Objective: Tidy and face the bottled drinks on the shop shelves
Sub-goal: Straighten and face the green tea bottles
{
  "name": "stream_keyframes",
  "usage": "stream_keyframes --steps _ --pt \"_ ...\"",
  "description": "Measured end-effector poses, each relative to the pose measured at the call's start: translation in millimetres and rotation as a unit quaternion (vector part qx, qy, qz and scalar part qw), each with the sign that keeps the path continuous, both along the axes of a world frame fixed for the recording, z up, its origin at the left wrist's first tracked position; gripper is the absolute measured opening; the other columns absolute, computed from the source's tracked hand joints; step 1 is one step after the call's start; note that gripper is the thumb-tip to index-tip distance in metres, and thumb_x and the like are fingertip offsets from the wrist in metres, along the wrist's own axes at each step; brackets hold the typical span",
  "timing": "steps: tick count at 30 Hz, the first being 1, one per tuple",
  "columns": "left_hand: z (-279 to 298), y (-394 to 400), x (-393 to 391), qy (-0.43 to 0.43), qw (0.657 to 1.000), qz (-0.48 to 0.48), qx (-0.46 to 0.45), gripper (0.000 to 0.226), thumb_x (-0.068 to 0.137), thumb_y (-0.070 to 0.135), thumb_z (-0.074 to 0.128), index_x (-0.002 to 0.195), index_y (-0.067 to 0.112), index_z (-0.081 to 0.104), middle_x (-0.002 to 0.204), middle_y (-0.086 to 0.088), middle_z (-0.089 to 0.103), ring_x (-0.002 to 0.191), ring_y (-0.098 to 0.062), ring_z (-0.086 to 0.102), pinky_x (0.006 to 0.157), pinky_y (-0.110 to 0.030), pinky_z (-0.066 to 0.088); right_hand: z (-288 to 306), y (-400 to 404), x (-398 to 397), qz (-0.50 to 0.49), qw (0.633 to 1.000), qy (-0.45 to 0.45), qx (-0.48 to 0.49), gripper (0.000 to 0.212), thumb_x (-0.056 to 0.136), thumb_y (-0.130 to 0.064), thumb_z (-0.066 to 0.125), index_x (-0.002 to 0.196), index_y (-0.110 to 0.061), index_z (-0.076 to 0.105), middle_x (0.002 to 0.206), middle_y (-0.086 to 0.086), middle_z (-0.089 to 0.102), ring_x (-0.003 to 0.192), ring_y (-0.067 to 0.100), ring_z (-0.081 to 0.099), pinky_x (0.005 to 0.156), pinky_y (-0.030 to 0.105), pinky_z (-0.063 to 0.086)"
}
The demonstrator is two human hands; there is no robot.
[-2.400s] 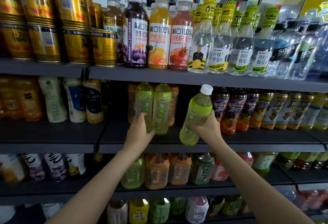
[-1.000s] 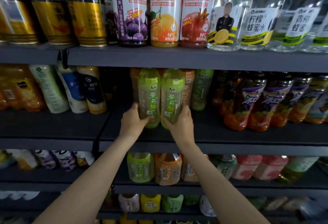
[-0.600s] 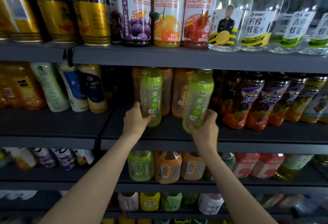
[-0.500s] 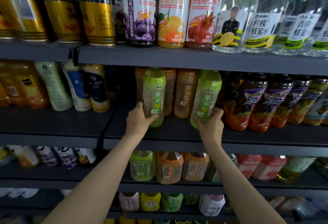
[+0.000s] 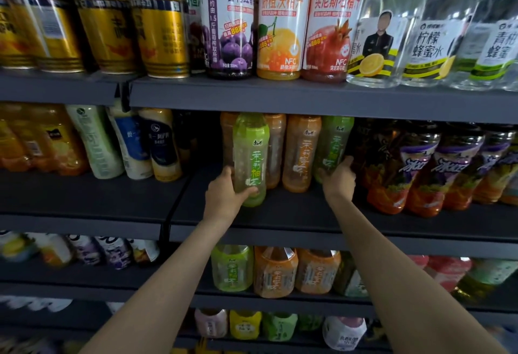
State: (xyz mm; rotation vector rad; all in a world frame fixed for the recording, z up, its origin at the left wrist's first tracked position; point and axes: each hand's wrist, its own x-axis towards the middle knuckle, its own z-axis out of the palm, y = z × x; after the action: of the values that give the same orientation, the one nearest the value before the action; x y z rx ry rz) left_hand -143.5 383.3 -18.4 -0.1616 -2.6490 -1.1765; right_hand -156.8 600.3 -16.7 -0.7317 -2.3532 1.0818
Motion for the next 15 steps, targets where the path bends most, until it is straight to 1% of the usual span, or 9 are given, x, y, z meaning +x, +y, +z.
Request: stream_keyframes --steps 3,5,8,10,12,14,15 --pt "1.2 0.6 2.2 -0.011 1.000 -0.009 0.012 0.063 0.076 0.036 0.075 0.124 0.006 0.049 0.115 -0.008 0.063 0.107 -0.024 0.059 0.089 -0.036 0.049 -8.2 4.0 10.7 0.006 1.000 -0.030 0.001 0.048 0.091 -0.011 0.059 0.131 0.000 0.035 0.123 0.025 0.055 0.111 0.041 0.055 0.082 0.041 0.047" --pt "2.6 4.4 6.9 -0.013 1.000 -0.022 0.013 0.061 0.075 0.035 0.076 0.123 0.007 0.050 0.116 -0.007 0.063 0.107 -0.023 0.059 0.089 -0.032 0.048 -15.0 7.3 23.8 0.033 0.998 -0.037 0.026 0.047 0.091 -0.012 0.061 0.129 0.001 0.038 0.122 0.023 0.056 0.112 0.039 0.055 0.081 0.040 0.047" --pt "3.4 20.1 15.8 -0.010 0.998 -0.055 0.012 0.059 0.075 0.035 0.076 0.121 0.008 0.052 0.117 -0.005 0.063 0.108 -0.020 0.059 0.088 -0.029 0.047 -17.3 12.3 44.1 0.062 0.997 -0.018 0.032 0.052 0.089 -0.009 0.062 0.134 -0.001 0.037 0.126 0.020 0.055 0.117 0.034 0.052 0.088 0.038 0.045" --pt "4.5 38.1 21.5 -0.015 0.996 -0.085 0.007 0.058 0.075 0.036 0.075 0.121 0.010 0.051 0.118 -0.004 0.062 0.109 -0.019 0.058 0.088 -0.028 0.047 -16.8 18.4 58.0 0.068 0.996 0.031 0.041 0.048 0.088 -0.006 0.062 0.131 -0.001 0.042 0.124 0.018 0.057 0.116 0.032 0.053 0.088 0.034 0.044" --pt "5.3 59.8 25.8 -0.020 0.993 -0.113 0.001 0.059 0.076 0.038 0.074 0.122 0.010 0.050 0.119 -0.004 0.062 0.109 -0.019 0.058 0.090 -0.031 0.048 -12.6 24.2 72.4 0.054 0.991 0.103 0.063 0.040 0.087 -0.004 0.062 0.124 0.001 0.047 0.119 0.017 0.059 0.111 0.032 0.055 0.086 0.031 0.043" --pt "4.5 81.4 28.3 -0.024 0.991 -0.128 0.004 0.062 0.077 0.038 0.074 0.126 0.011 0.048 0.121 -0.006 0.062 0.112 -0.022 0.057 0.093 -0.037 0.047 -5.4 30.2 87.1 0.009 0.978 0.181 0.103 0.034 0.086 -0.002 0.062 0.117 0.004 0.049 0.112 0.019 0.057 0.107 0.034 0.054 0.084 0.025 0.040" --pt "3.8 91.3 29.2 -0.021 0.991 -0.131 0.010 0.063 0.077 0.038 0.073 0.128 0.012 0.047 0.122 -0.007 0.061 0.113 -0.024 0.057 0.093 -0.039 0.047 -1.2 33.5 93.3 -0.022 0.970 0.210 0.121 0.035 0.085 -0.002 0.064 0.116 0.005 0.049 0.113 0.021 0.053 0.108 0.034 0.050 0.086 0.023 0.037"
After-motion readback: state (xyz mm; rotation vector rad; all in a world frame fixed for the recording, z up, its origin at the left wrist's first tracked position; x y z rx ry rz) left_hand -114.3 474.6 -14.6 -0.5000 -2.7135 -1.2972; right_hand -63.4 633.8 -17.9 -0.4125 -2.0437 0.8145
